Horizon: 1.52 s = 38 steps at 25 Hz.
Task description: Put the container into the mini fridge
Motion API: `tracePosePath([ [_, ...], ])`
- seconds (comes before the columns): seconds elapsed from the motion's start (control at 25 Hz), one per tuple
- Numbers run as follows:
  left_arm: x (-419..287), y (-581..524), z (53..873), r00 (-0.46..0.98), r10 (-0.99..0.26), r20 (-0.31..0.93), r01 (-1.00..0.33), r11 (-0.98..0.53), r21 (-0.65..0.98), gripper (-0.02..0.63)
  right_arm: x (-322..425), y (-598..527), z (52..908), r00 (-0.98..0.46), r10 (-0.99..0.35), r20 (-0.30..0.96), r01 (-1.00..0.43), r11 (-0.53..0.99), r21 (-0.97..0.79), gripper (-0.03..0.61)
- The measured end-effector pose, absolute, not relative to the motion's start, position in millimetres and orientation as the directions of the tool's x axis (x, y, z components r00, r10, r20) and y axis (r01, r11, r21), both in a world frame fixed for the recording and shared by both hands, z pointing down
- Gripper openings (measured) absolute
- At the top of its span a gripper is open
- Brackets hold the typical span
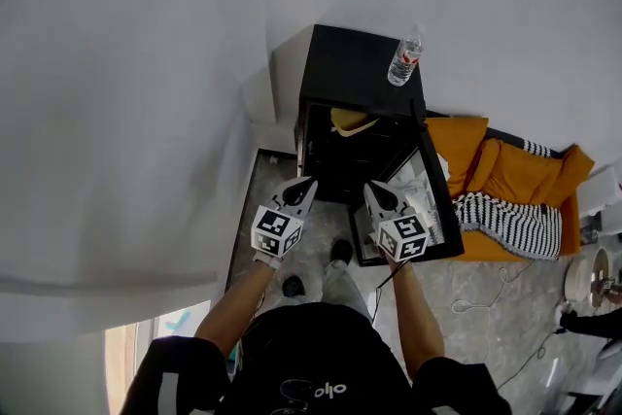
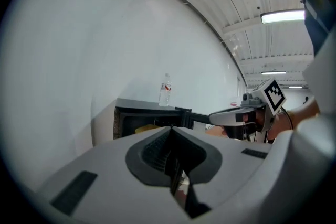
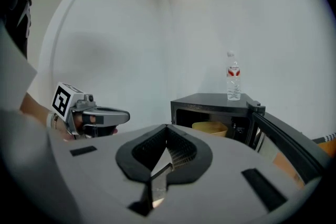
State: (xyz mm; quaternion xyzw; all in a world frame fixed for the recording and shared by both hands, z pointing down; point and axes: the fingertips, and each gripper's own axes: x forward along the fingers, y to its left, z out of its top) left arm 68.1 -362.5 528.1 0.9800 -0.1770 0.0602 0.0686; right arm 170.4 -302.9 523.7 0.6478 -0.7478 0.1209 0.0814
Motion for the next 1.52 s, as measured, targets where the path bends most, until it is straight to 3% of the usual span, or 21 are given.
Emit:
tracePosePath([
  [0.48, 36, -340, 499, 0.933, -0.343, 0.109, -0.354, -0.929, 0.106, 0.008, 151, -281, 506, -0.144, -0.962, 0.23, -0.988, 0.128, -0.081, 0.006],
  [1.52, 13, -354, 503, 0.922, -0.366, 0.126, -0.379, -0.919, 0.105, 0.008, 133, -289, 522, -0.17, -0.953, 0.251, -0.984, 0.15, -0.096, 0.006],
])
